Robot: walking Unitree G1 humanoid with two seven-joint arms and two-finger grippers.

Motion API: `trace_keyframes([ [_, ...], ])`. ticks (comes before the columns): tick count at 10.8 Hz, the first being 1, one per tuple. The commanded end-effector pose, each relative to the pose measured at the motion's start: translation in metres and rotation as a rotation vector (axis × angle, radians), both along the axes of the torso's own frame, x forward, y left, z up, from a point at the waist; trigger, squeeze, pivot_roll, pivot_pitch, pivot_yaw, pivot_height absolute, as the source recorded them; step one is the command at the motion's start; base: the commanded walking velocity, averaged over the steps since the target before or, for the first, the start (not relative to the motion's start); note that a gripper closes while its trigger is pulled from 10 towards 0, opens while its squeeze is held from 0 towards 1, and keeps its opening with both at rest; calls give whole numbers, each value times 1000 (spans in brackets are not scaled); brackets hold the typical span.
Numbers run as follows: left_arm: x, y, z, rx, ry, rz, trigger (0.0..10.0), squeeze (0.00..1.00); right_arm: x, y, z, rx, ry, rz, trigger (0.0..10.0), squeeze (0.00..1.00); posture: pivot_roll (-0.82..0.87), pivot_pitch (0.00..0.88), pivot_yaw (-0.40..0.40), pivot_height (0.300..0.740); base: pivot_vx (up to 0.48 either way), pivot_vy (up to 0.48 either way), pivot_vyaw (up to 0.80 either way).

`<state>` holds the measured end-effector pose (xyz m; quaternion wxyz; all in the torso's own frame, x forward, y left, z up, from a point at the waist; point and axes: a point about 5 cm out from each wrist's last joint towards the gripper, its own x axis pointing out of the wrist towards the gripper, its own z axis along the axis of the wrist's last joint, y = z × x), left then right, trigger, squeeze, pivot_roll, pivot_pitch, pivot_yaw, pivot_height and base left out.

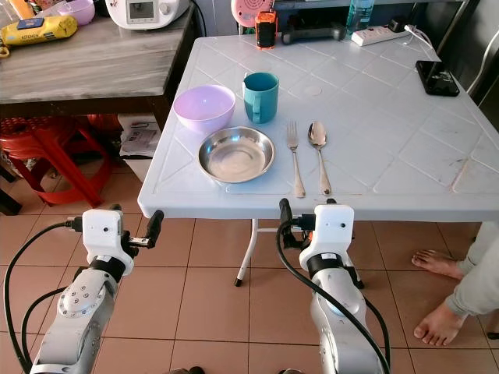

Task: Setting the table

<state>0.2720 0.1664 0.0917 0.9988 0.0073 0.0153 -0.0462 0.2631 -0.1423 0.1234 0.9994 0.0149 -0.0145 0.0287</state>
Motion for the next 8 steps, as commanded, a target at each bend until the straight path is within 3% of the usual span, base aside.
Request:
trace_keyframes([
  [1, -2, 4, -2, 62, 18, -48, 10000, 0, -19, -18, -29, 20, 215, 187, 10000, 0, -46, 138, 87, 740, 0, 0, 0],
  [3, 5, -2, -2, 46, 12, -55, 10000, 0, -13, -41, -9, -21, 111, -11, 10000, 0, -50, 88, 73, 740, 0, 0, 0],
  [4, 5, 0, -2, 38, 9, -36, 10000, 0, -15, -45, -15, 28, 128, -82, 10000, 0, -47, 79, 74, 740, 0, 0, 0],
  [6, 1, 3, -2, 29, 3, -10, 10000, 0, -20, -36, -24, 64, 141, -110, 10000, 0, -35, 76, 65, 740, 0, 0, 0],
  [8, 2, 3, 7, 0, -31, 11, 10000, 0, -18, -25, -15, -5, 98, -59, 10000, 0, -35, 77, 54, 740, 0, 0, 0],
])
